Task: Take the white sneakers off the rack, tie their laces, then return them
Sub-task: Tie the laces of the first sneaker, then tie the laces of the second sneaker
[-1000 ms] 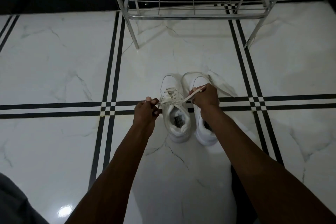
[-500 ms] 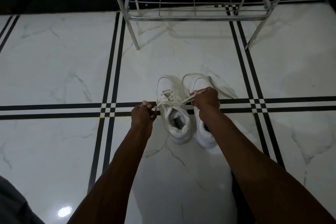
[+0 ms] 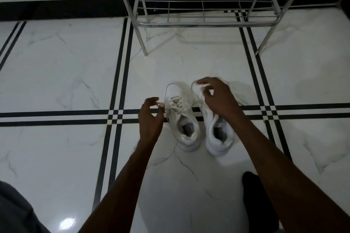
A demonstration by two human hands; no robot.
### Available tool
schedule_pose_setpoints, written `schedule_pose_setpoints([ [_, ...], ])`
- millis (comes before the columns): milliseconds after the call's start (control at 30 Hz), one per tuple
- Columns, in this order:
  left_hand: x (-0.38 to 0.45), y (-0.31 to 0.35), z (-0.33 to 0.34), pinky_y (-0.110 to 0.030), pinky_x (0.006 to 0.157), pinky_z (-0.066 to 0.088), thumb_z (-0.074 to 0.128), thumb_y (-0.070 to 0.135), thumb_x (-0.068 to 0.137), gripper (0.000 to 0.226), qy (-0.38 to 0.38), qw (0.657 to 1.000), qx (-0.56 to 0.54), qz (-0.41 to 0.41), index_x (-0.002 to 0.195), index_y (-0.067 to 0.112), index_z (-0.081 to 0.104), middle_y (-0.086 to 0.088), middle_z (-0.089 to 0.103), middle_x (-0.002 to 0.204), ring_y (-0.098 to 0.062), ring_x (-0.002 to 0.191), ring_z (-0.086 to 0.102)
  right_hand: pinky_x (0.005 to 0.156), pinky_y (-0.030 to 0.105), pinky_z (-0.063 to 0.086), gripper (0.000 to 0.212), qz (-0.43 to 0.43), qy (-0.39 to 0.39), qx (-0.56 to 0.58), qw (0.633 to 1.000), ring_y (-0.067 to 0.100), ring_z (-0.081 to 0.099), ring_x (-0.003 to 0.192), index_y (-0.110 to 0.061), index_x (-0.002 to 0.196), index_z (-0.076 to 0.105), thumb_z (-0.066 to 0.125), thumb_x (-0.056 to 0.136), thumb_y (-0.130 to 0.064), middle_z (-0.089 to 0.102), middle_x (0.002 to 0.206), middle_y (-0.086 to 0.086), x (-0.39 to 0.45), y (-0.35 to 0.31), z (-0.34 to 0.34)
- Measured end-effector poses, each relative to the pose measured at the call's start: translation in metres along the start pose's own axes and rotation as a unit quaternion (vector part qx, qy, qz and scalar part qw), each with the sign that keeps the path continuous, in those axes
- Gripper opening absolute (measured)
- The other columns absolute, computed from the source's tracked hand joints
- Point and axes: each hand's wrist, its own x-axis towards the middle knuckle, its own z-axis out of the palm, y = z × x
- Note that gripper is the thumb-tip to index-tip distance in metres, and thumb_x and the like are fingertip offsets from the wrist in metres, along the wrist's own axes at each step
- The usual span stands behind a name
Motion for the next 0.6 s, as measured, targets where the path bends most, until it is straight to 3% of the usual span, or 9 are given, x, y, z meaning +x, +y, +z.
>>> schedule_pose_setpoints([
  [33,0.000,0.002,0.002,-0.034,0.088,0.057,0.061,0.045,0.098,0.031,-0.024,1.000,0.009,-0.006,0.119,0.023,0.065,0.003,0.069,0.114,-0.011,0.103,0.066,0.096,0.035,0.054,0.030,0.000,-0.075,-0.010,0.997,0.020,0.067,0.108,-0.016,0.123,0.068,0.059,0.094,-0.010,0.068,0.126,0.006,-0.001,-0.006,-0.003],
  [100,-0.003,0.006,0.006,-0.040,0.088,0.060,0.060,0.059,0.093,0.041,-0.083,0.996,0.020,-0.041,0.115,0.025,0.069,0.003,0.071,0.111,-0.012,0.103,0.068,0.098,0.031,0.052,0.045,0.035,-0.233,-0.103,0.966,0.019,0.064,0.116,-0.021,0.137,0.059,0.065,0.093,-0.028,0.063,0.138,0.006,-0.004,-0.013,0.000],
  [167,-0.009,0.008,0.012,-0.047,0.089,0.061,0.060,0.061,0.092,0.048,-0.116,0.992,0.011,-0.055,0.120,0.023,0.067,0.006,0.069,0.110,-0.016,0.108,0.067,0.104,0.034,0.045,0.064,0.053,-0.306,-0.194,0.930,0.026,0.056,0.129,-0.016,0.148,0.045,0.066,0.090,-0.033,0.054,0.147,0.008,-0.010,-0.018,0.012],
  [333,-0.007,0.008,0.011,-0.050,0.086,0.062,0.047,0.068,0.094,0.056,-0.136,0.983,-0.053,-0.115,0.123,0.024,0.064,-0.003,0.070,0.118,-0.024,0.109,0.069,0.091,0.042,0.055,0.043,0.066,-0.234,-0.168,0.955,0.035,0.065,0.109,-0.006,0.128,0.057,0.065,0.087,-0.016,0.067,0.122,0.017,-0.023,-0.017,0.045],
  [467,-0.002,0.003,-0.002,-0.054,0.094,0.056,0.032,0.064,0.101,0.064,-0.087,0.992,-0.036,-0.085,0.108,0.013,0.070,-0.012,0.075,0.105,-0.030,0.102,0.070,0.098,0.043,0.052,0.046,0.044,-0.221,-0.112,0.968,0.037,0.062,0.118,-0.004,0.131,0.059,0.069,0.087,-0.015,0.066,0.128,0.019,-0.026,-0.018,0.057],
  [600,-0.001,-0.001,-0.009,-0.048,0.093,0.058,0.026,0.059,0.104,0.069,-0.086,0.992,-0.042,-0.085,0.108,0.007,0.071,-0.011,0.076,0.103,-0.026,0.100,0.071,0.096,0.040,0.052,0.045,0.036,-0.188,-0.078,0.978,0.035,0.064,0.115,-0.003,0.129,0.061,0.070,0.086,-0.012,0.067,0.126,0.019,-0.031,-0.017,0.067],
])
